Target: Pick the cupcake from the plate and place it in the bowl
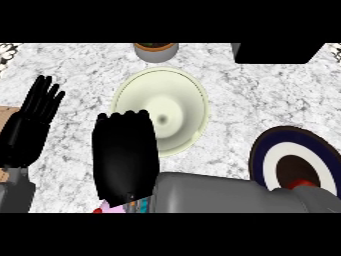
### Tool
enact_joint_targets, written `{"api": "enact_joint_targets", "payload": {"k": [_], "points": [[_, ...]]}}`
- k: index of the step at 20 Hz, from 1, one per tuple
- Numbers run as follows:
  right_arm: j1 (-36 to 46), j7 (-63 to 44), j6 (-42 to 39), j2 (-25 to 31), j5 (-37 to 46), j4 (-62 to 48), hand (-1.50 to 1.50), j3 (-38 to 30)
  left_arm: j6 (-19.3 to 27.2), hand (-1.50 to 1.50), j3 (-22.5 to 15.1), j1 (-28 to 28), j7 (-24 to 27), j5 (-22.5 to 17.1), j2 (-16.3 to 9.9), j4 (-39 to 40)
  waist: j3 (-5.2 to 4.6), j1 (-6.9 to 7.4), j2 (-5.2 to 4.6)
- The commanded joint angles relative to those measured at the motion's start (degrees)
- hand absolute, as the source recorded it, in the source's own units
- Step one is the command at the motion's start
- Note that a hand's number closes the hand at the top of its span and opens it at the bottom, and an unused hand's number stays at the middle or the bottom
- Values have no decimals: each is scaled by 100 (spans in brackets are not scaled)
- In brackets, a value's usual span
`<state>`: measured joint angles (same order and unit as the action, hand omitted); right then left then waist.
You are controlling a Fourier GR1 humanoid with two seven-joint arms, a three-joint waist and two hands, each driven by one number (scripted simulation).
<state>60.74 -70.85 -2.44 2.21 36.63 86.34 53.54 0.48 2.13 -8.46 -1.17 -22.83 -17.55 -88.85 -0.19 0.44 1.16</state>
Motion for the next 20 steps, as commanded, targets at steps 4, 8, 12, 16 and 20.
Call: {"api": "enact_joint_targets", "payload": {"k": [4,8,12,16,20], "points": [[631,-1435,-138,-212,592,-474,150,-945,-18,0,24,85,13,-7,6,-147,10,-38,-32],[653,-1430,-74,-214,925,-603,150,-1207,-168,0,149,321,81,-78,-83,-109,11,1,-58],[614,-895,207,-215,1164,-1147,150,-1765,-148,0,189,75,77,-44,-98,-66,13,3,-107],[58,113,724,52,1435,-1428,150,-2260,-57,0,205,-71,-101,-73,-45,-59,20,-35,-131],[46,728,1293,-209,1605,-2245,150,-2587,-259,0,70,47,141,-21,109,50,15,58,-153]]}}
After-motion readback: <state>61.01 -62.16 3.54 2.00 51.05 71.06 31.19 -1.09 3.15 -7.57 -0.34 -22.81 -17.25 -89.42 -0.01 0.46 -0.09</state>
